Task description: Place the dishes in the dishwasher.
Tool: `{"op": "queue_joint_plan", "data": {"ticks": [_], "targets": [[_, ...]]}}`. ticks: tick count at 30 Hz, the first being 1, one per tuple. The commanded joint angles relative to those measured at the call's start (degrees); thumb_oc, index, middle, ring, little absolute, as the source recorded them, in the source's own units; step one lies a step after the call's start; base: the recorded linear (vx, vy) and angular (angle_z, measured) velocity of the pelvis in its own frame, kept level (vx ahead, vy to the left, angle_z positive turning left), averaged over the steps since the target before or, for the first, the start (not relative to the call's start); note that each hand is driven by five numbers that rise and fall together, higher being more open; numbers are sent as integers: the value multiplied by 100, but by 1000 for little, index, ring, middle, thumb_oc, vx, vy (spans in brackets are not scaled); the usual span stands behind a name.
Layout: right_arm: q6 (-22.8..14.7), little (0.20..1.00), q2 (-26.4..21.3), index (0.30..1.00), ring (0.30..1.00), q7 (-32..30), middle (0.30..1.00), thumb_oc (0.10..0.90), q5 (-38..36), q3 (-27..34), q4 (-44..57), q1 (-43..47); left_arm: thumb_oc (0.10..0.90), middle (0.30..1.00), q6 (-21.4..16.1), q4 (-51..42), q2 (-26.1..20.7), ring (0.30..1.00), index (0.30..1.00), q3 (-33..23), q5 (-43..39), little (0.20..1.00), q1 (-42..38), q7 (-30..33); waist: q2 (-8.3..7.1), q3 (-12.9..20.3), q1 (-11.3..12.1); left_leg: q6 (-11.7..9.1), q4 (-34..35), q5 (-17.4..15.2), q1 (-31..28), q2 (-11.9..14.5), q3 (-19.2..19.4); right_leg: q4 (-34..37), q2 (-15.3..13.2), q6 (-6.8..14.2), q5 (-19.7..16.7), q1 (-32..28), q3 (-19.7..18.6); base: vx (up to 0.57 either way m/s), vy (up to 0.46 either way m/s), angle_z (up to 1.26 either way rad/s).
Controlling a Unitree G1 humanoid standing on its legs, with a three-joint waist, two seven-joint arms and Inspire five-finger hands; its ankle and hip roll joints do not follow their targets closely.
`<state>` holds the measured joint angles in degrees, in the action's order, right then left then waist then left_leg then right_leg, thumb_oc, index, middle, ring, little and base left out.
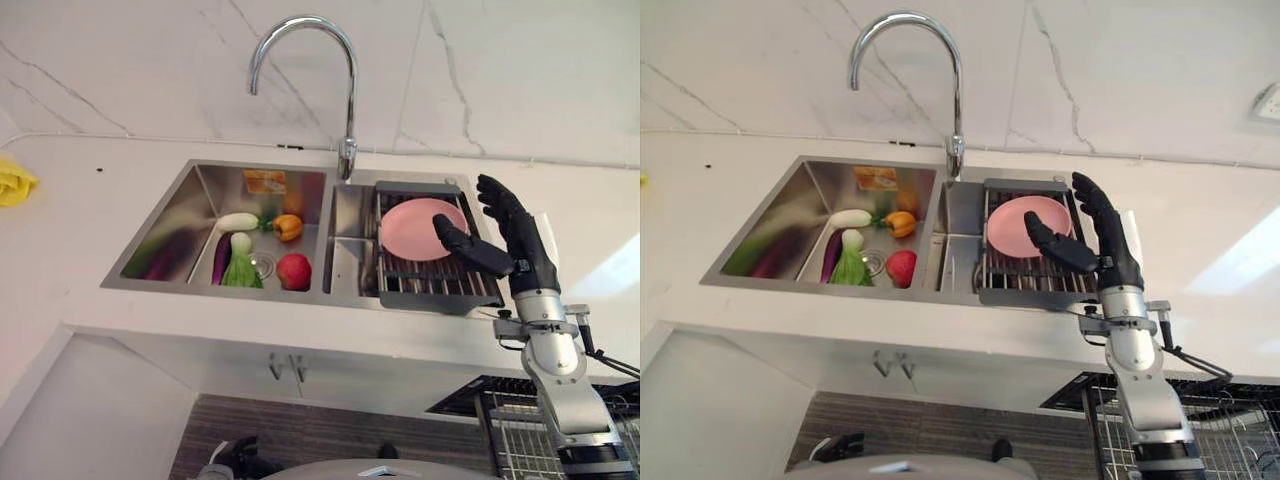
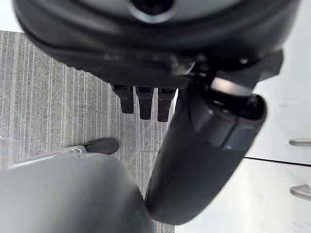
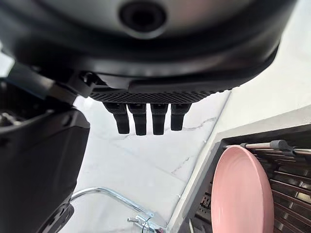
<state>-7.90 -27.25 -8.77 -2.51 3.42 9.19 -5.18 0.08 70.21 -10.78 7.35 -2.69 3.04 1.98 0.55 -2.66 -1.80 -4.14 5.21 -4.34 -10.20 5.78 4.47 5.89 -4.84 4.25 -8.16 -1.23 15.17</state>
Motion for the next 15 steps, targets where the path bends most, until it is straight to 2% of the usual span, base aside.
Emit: {"op": "queue_joint_plan", "data": {"ticks": [1,4,7,8,9,10,12,13,15], "targets": [[-629,900,-413,900,900,67,900,800,45,577,524,470,800,900,-28,638,50,900,900,41,345,900,-171,-85,-213,210,60,13,-21,297,177,93,254,-170,-486,609,621,-424,-19,0,0,0],[-637,900,-711,900,900,206,900,800,335,645,348,512,800,900,-30,765,17,900,900,2,555,900,-83,-187,-193,228,59,13,-21,265,124,92,372,-116,-489,633,572,-404,-124,-3,-12,-15],[-608,900,-1326,900,900,356,900,800,827,560,-104,798,800,900,-74,795,-11,900,900,47,756,900,22,-352,-164,241,88,36,-21,203,41,67,528,-89,-517,670,523,-347,-265,-8,0,-21],[-608,900,-1326,900,900,356,900,800,827,560,-104,798,800,900,-74,795,-11,900,900,47,756,900,22,-352,-164,241,88,36,-21,203,41,67,528,-89,-517,670,523,-347,-265,-2,2,-31],[-593,900,-1485,900,900,378,900,800,938,458,-260,931,800,900,-86,781,-8,900,900,80,763,900,33,-397,-158,247,109,41,-21,191,29,58,565,-89,-521,676,511,-330,-300,-5,1,-35],[-561,900,-1853,900,900,456,900,800,1213,164,-571,1213,800,900,-102,744,-5,900,900,140,717,900,5,-474,-151,248,137,45,-21,176,4,50,629,-89,-539,686,492,-308,-348,-5,2,-47],[-570,900,-1865,900,900,445,900,800,1215,133,-603,1251,800,900,-101,743,4,900,900,130,715,900,3,-475,-142,244,134,45,-21,174,2,50,637,-89,-539,687,490,-305,-356,-1,-2,-24],[-529,900,-2294,900,900,573,900,800,1590,-251,-874,1582,800,900,-161,598,5,900,900,240,596,900,-72,-558,-151,245,165,40,-21,173,-20,42,663,-89,-554,692,478,-303,-359,1,-9,-11],[-525,900,-2488,900,900,625,900,800,1813,-505,-1060,1802,800,900,-183,487,18,900,900,325,481,900,-108,-598,-148,245,184,35,-21,170,-29,44,659,-89,-559,694,483,-316,-342,-3,-11,-10]]}}
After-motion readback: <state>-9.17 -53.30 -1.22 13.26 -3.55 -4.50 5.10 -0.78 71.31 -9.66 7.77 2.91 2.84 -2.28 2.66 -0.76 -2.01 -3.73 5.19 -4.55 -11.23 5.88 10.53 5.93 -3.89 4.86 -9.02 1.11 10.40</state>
